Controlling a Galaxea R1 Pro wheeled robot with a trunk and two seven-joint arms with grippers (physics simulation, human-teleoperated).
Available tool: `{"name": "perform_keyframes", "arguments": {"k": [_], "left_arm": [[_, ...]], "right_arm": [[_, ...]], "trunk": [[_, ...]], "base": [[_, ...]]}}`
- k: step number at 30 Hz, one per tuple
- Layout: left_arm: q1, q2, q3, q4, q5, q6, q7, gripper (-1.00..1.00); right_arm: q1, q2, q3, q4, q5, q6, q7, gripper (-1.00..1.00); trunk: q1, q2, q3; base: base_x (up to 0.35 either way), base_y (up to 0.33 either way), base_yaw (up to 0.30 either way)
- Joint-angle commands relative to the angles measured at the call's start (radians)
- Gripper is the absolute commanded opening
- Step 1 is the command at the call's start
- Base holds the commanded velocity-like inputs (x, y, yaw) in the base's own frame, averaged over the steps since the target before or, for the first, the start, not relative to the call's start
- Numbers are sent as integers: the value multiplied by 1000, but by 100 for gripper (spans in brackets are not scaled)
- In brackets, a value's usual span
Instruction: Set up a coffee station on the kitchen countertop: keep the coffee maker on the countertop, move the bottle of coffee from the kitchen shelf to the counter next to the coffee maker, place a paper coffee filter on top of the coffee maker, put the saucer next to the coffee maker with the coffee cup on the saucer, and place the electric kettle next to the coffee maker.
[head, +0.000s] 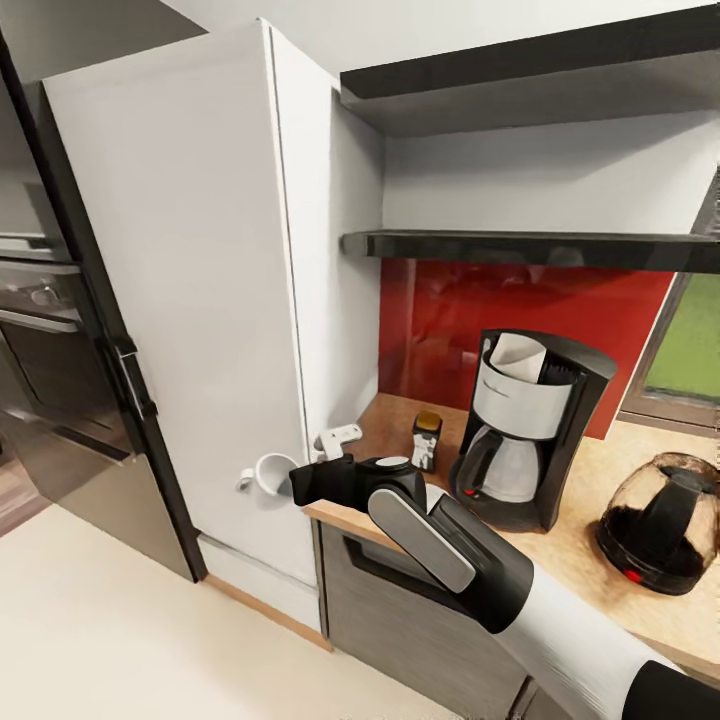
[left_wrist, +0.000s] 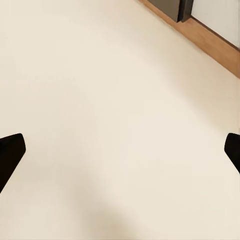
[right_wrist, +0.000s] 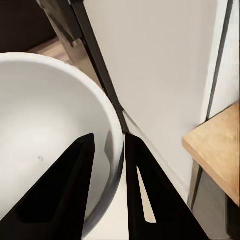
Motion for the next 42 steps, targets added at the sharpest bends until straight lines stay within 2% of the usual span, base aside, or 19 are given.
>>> {"name": "perform_keyframes", "arguments": {"k": [1,5,8,10,12,14,18,22,26,29,32,33,35,42], "left_arm": [[-1,0,3,2,-11,-4,7,100],[-1,1,2,0,-15,-3,7,100],[-2,2,-9,-1,-39,-1,8,100],[-2,3,-38,-1,-90,4,10,100],[-1,3,-71,1,-159,10,13,100],[5,3,-89,6,-227,14,15,100],[53,6,-98,11,-286,19,16,100],[109,11,-100,12,-300,20,16,100],[161,17,-102,11,-305,33,16,100],[185,37,-102,12,-305,95,17,100],[195,56,-100,13,-304,213,19,100],[196,58,-100,13,-304,232,20,100],[198,64,-100,13,-304,315,23,100],[198,63,-102,15,-305,348,24,100]], "right_arm": [[-2,0,1,-1,-11,0,-8,-100],[-2,0,0,-1,-11,0,-9,-100],[-2,-2,0,3,-12,0,-9,-100],[-2,-2,-1,8,-9,0,-10,-100],[-2,-1,-1,27,-6,0,-11,-100],[-2,-1,-1,54,-4,0,-12,-100],[-2,-4,-2,98,-1,0,-15,-100],[-2,-6,-2,151,1,-1,-34,-100],[-2,-6,-1,180,0,-2,-129,-100],[-2,-6,1,183,-4,-2,-174,-100],[-2,-5,2,182,-7,-2,-190,-100],[-2,-5,2,181,-7,-2,-192,-100],[-2,-5,2,180,-8,-2,-195,-100],[-2,-4,2,180,-8,-2,-195,-100]], "trunk": [[1,-2,-4],[1,-2,-9],[1,-2,-13],[1,-2,-15],[1,-2,-18],[1,-2,-20],[1,-2,-26],[1,-2,-31],[1,-2,-34],[1,-2,-35],[1,-2,-36],[1,-2,-36],[1,-2,-36],[1,-2,-36]], "base": [[0,0,-161],[0,0,-161],[0,0,-161],[0,0,-161],[0,0,-161],[0,0,-161],[0,0,-161],[0,0,-160],[0,0,-127],[0,0,-51],[0,0,-16],[0,0,-8],[0,0,-6],[0,0,-19]]}}
